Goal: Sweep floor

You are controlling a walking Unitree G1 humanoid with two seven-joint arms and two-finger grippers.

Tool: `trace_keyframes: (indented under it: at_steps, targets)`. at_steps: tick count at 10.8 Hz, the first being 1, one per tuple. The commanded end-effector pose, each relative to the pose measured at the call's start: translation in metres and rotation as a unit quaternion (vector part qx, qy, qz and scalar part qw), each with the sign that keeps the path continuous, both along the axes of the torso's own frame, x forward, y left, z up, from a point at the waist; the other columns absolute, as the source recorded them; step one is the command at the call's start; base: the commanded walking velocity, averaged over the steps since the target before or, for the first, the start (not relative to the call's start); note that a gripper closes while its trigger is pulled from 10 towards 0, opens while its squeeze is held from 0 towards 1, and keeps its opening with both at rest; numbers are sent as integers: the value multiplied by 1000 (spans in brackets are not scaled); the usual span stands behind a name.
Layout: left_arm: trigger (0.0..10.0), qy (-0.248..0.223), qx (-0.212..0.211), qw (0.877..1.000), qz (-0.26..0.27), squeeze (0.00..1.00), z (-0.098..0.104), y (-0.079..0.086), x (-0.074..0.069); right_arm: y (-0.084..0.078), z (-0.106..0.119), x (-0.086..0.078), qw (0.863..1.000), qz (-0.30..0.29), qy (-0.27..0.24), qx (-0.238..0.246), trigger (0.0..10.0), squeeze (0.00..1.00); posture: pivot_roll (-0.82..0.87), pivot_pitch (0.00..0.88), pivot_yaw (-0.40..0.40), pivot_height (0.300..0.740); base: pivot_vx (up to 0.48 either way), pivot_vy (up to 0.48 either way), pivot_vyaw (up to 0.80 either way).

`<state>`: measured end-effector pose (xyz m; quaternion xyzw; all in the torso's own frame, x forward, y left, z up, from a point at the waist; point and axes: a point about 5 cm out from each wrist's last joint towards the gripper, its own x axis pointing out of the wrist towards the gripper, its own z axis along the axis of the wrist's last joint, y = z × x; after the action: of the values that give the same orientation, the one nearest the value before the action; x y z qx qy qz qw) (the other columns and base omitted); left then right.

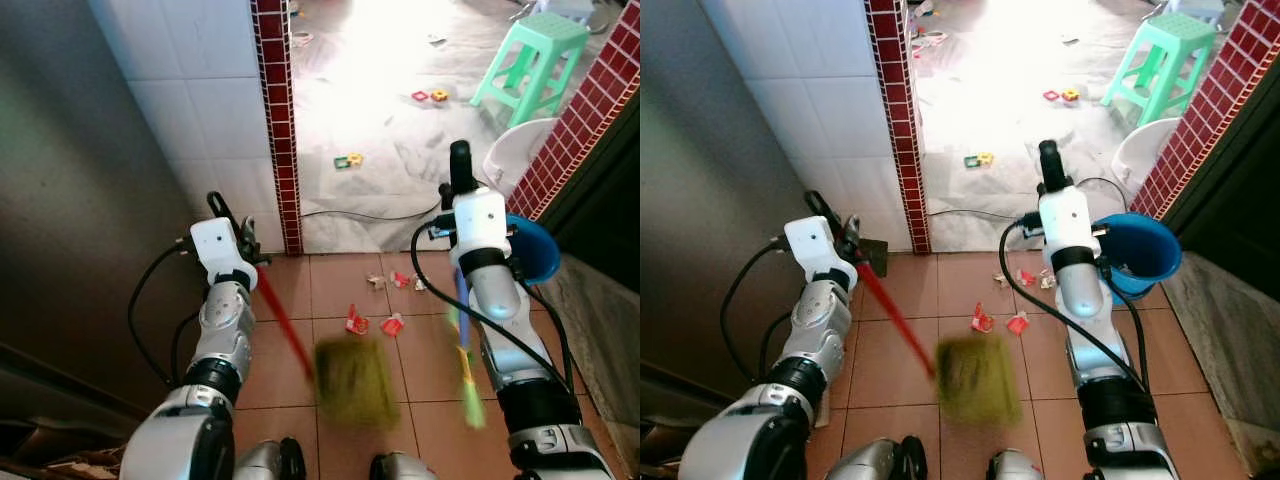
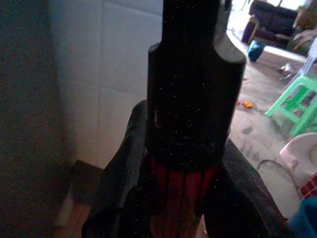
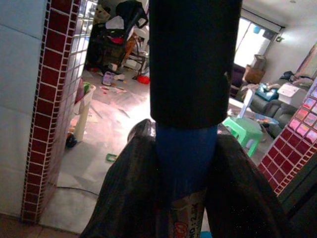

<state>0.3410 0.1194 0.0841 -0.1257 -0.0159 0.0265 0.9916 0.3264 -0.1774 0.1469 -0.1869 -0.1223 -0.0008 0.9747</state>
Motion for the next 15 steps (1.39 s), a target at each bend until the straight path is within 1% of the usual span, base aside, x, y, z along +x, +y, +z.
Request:
trace_keyframes:
  at_steps: [1, 3, 4, 5, 7, 8, 9, 10, 11, 13, 14, 15]
  targets:
    - [10000, -29, -2, 1000, 5, 0, 9, 3, 1, 7, 8, -2, 999, 13, -29, 0, 10000, 0, -120, 37, 75, 740, 0, 0, 0]
    - [10000, -59, 14, 998, 6, 0, 18, 4, -2, 5, -3, -8, 1000, 10, -16, 6, 10000, 0, -117, 35, 78, 740, 0, 0, 0]
    - [10000, -85, 44, 995, 1, 0, 26, 4, -6, 2, -9, -13, 1000, 3, -8, 11, 10000, 0, -116, 34, 80, 740, 0, 0, 0]
    - [10000, -95, 41, 995, 3, 0, 32, 3, -8, -1, -14, -17, 1000, -4, 1, 19, 10000, 0, -114, 33, 81, 740, 0, 0, 0]
    - [10000, -131, 30, 991, 23, 0, 57, 6, -8, -5, -32, -24, 999, -21, 34, 17, 10000, 0, -106, 30, 81, 740, 0, 0, 0]
    - [10000, -156, 20, 987, 35, 0, 81, 9, -3, -11, -53, -28, 995, -48, 83, 32, 10000, 0, -97, 34, 78, 740, 0, 0, 0]
    - [10000, -176, 33, 983, 38, 0, 101, 12, 3, -10, -52, -27, 993, -52, 82, 62, 10000, 0, -94, 39, 79, 740, 0, 0, 0]
    - [10000, -171, 37, 984, 37, 0, 100, 14, 3, -4, -44, -21, 994, -41, 69, 76, 10000, 0, -97, 42, 83, 740, 0, 0, 0]
    - [10000, -158, 39, 986, 39, 0, 95, 16, 0, 0, -41, -18, 993, -35, 67, 88, 10000, 0, -97, 42, 83, 740, 0, 0, -800]
    - [10000, -136, 44, 989, 39, 0, 88, 15, -3, 10, -36, -13, 994, -11, 60, 85, 10000, 0, -88, 41, 75, 740, 0, -292, -775]
    - [10000, -131, 40, 990, 39, 0, 86, 12, -5, 14, -31, -11, 995, 4, 53, 86, 10000, 0, -88, 41, 75, 740, 0, -322, -575]
    - [10000, -127, 36, 991, 38, 0, 85, 10, -4, 14, -28, -8, 995, 7, 49, 82, 10000, 0, -94, 39, 71, 740, 0, -458, -488]
